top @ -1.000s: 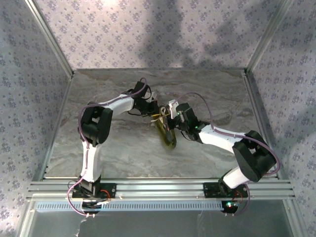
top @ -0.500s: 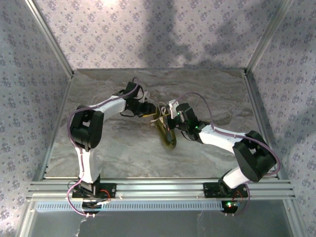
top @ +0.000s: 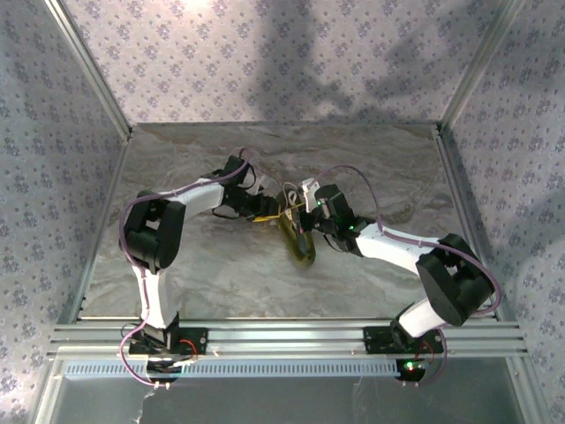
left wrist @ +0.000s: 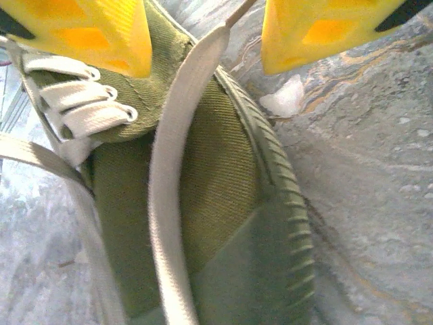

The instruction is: Tie the shoes

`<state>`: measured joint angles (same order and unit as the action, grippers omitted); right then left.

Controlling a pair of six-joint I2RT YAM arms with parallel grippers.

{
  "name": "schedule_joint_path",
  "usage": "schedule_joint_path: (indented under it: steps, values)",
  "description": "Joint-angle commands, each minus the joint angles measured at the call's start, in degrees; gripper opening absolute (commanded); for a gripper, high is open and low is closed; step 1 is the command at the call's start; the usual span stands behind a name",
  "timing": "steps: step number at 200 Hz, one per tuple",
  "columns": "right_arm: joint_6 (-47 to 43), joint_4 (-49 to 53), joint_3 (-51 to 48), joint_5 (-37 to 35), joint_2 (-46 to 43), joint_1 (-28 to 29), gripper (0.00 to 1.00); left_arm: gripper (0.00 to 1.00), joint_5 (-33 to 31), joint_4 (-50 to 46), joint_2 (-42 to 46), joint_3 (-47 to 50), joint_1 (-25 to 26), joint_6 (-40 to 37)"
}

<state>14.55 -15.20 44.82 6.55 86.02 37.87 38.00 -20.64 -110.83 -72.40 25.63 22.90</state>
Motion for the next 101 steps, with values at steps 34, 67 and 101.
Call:
schedule_joint_path:
  steps: [34,67,101]
  values:
    - [-0.44,0.72,0.68,-1.25,-0.41,-0.09,0.00,0.33,2.34,1.73,1.27,0.33,0.66,-0.57]
    - [-0.48,0.87,0.71,-1.40,-0.34,-0.07,0.00,0.39,2.76,2.10,0.65,0.24,0.83,-0.39]
    - [-0.40,0.85,0.70,-1.46,-0.32,-0.02,0.00,0.39,2.79,2.13,-0.18,-0.07,1.06,-0.30]
